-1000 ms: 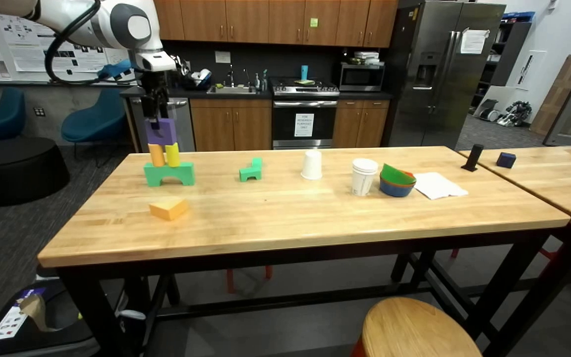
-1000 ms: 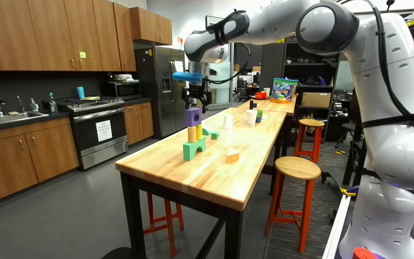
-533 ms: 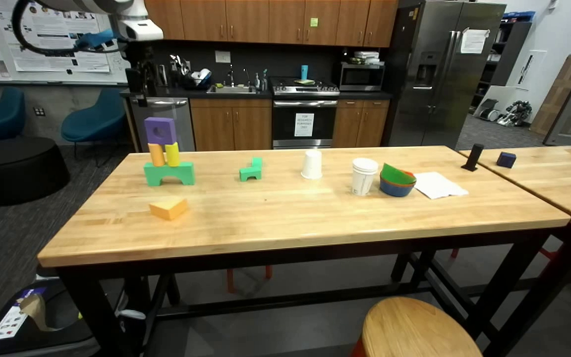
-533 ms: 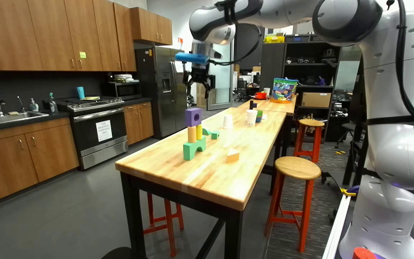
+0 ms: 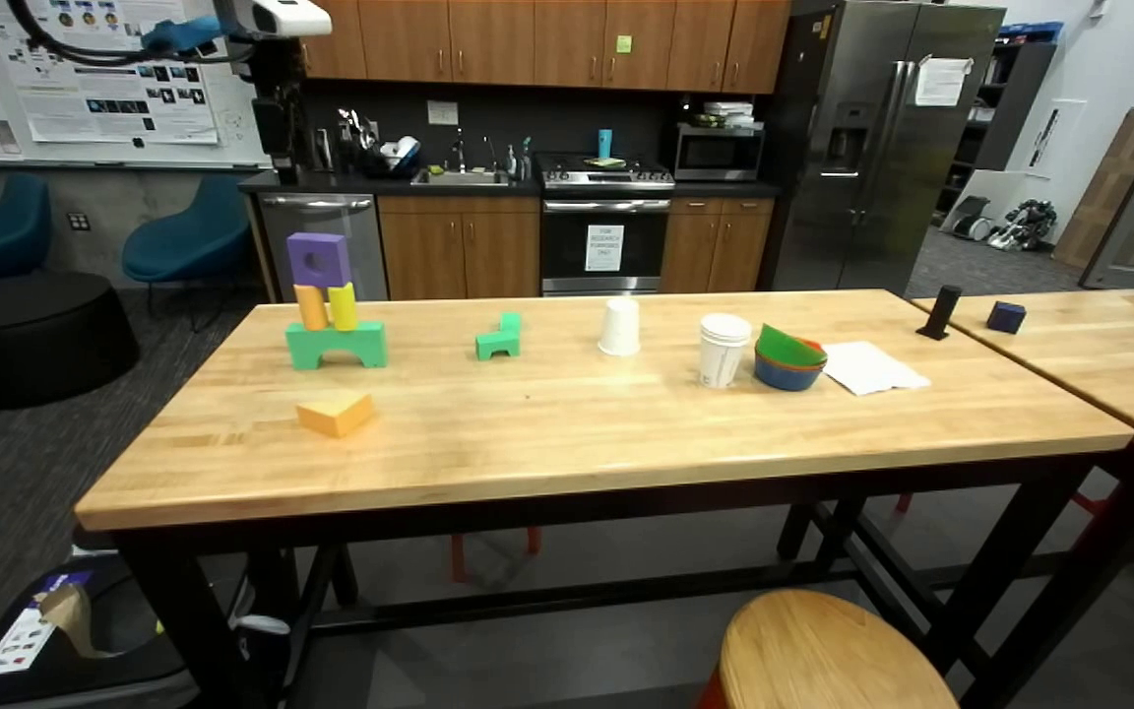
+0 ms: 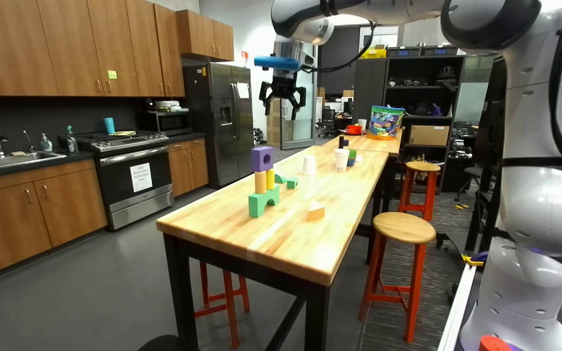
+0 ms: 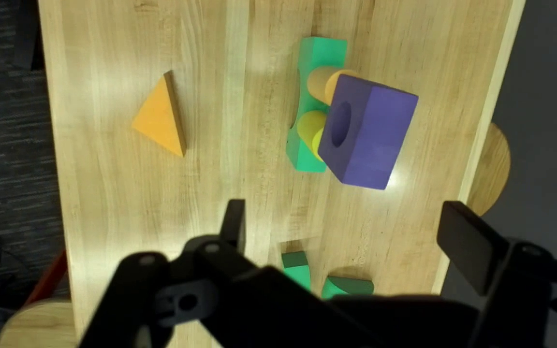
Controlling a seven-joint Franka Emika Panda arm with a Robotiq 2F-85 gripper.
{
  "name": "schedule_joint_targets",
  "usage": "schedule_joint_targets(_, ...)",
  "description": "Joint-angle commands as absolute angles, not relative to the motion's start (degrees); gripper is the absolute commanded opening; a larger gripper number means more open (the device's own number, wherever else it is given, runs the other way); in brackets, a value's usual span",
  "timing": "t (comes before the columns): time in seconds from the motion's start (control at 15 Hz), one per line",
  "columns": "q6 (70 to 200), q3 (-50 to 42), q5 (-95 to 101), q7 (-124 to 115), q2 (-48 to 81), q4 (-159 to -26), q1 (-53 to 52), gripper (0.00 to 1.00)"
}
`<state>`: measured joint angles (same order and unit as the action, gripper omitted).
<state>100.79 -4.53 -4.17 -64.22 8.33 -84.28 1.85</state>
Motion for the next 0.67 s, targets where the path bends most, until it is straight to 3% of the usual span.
schedule_joint_targets(0.0, 100.6, -4.69, -5.13, -54.18, 4.94, -87.76, 3.33, 1.0)
schedule_joint_targets(0.6, 96.02, -6.37, -9.93, -18.69, 1.47, -91.07, 7.0, 1.0)
